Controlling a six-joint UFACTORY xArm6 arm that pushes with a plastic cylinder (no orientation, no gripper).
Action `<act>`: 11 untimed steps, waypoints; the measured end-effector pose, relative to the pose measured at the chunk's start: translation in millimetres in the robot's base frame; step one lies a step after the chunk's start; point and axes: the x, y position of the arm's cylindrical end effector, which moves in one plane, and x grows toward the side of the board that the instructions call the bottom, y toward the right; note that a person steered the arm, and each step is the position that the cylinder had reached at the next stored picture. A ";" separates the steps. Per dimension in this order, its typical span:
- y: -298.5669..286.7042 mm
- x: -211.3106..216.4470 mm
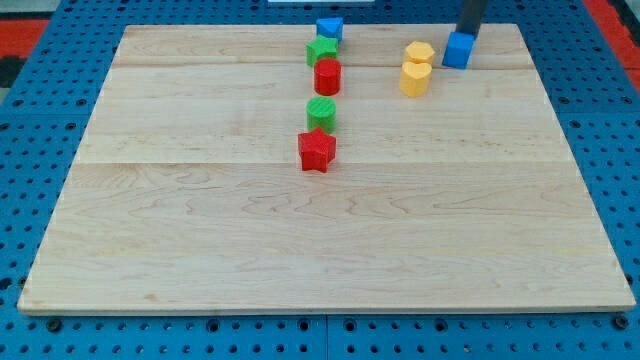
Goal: Push the blue cube into yellow heart
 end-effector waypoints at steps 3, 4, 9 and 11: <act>-4.2 104.4; 8.7 90.2; -37.0 73.5; -72.7 64.4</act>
